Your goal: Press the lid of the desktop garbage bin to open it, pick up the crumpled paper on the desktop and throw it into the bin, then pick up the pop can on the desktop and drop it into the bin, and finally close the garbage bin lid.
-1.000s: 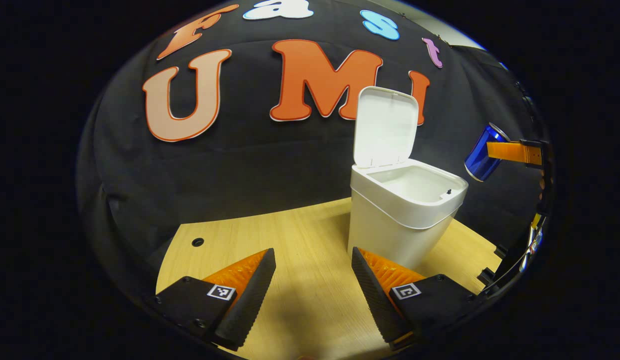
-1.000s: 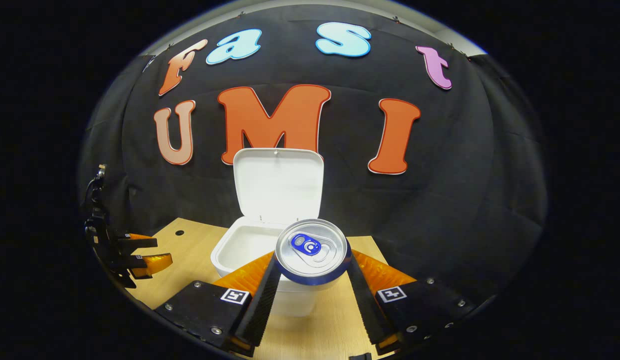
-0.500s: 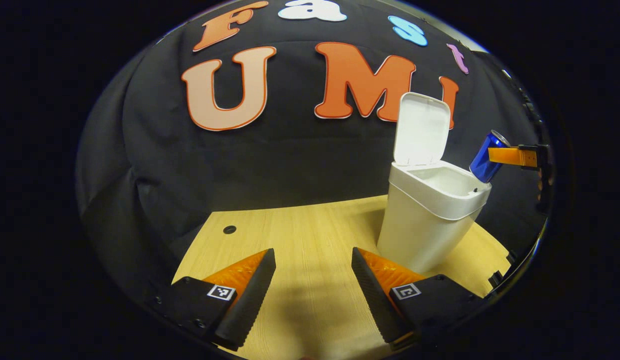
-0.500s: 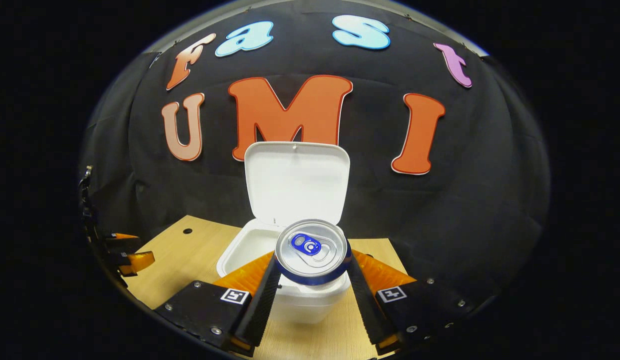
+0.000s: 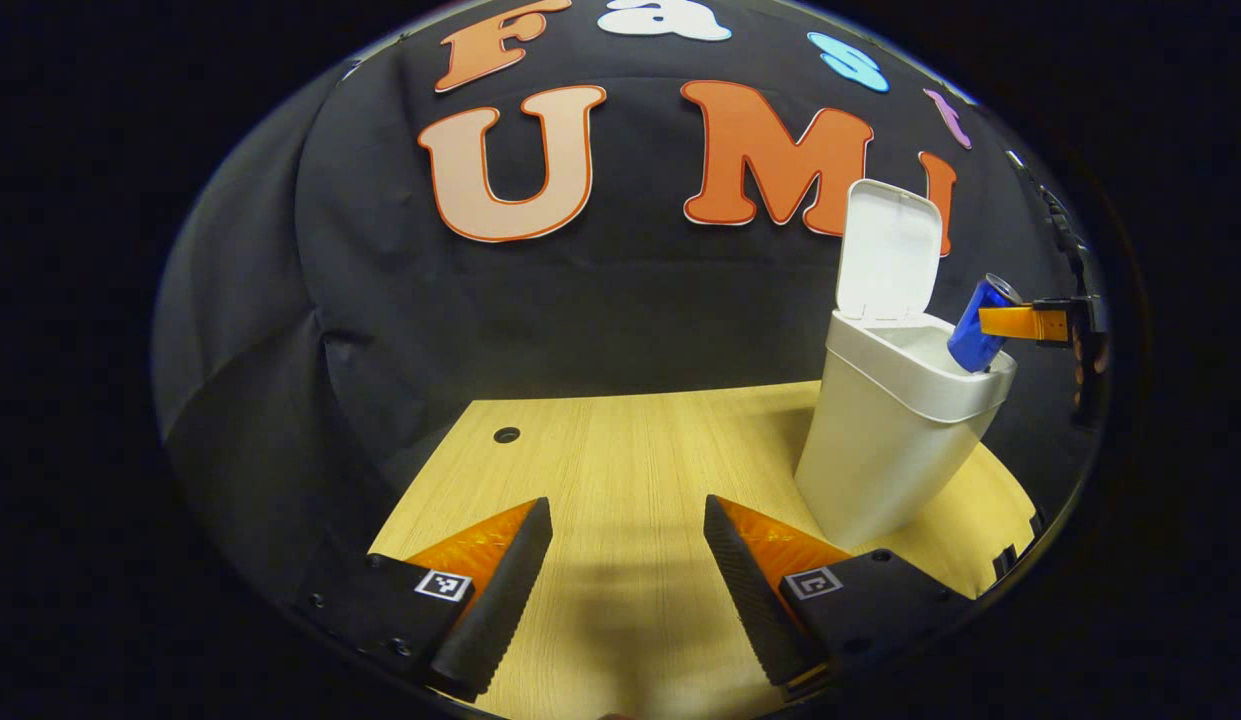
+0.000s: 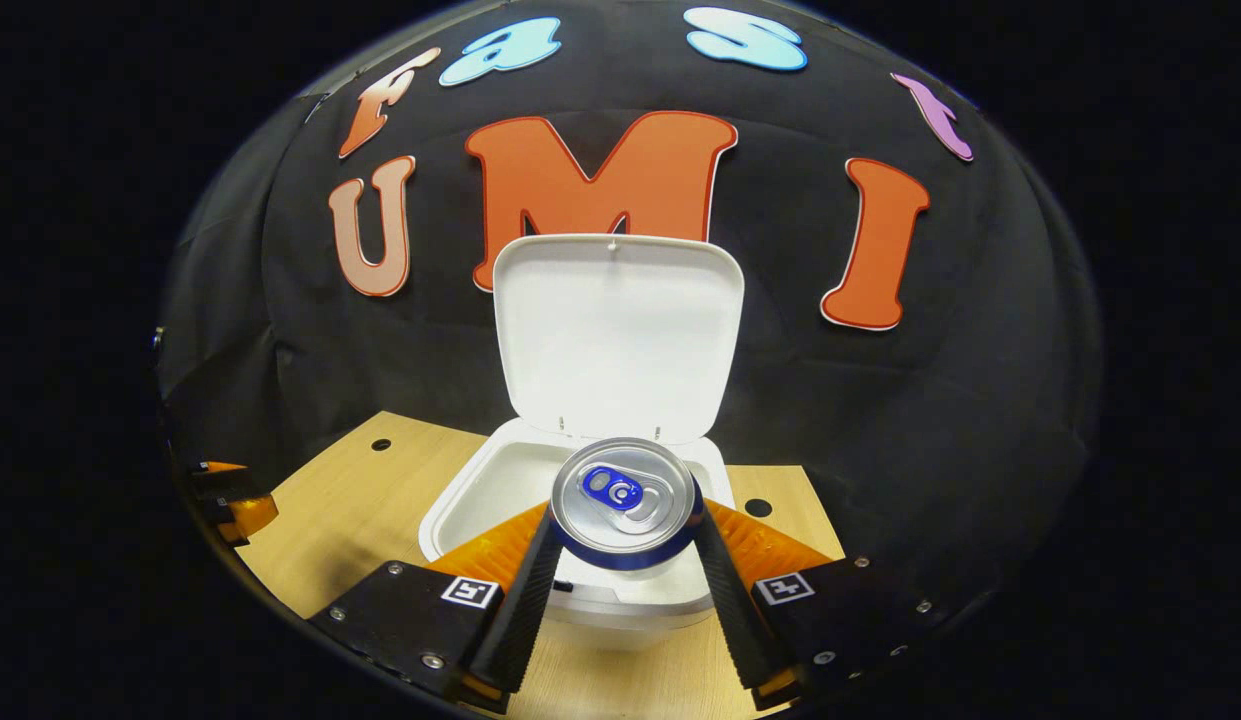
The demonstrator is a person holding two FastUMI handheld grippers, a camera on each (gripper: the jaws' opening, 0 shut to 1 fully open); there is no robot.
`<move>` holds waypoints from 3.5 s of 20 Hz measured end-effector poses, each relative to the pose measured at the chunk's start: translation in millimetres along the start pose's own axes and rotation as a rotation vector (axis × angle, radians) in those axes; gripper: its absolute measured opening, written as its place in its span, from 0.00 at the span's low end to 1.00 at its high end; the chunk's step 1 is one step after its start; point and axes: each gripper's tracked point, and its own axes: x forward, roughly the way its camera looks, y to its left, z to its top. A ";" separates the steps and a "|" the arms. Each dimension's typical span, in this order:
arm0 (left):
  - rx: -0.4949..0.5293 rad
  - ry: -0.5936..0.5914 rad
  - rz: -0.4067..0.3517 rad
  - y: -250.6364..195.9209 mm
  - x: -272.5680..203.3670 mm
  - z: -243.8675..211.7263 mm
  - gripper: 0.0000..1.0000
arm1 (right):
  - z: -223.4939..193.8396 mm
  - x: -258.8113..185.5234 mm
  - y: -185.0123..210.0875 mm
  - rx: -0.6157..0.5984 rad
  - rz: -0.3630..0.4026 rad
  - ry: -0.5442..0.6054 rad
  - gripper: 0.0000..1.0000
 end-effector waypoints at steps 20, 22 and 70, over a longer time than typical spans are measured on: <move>-0.217 0.108 0.148 25.3 -35.4 -55.5 0.92 | -37.1 30.1 14.1 0.012 0.093 0.179 0.78; -0.229 0.116 0.152 26.6 -32.5 -57.0 0.98 | -37.7 29.4 14.1 0.010 0.100 0.196 0.79; -0.193 0.109 0.165 27.0 -27.1 -64.3 0.98 | 204.1 29.7 -14.7 -0.124 -0.048 -0.217 0.79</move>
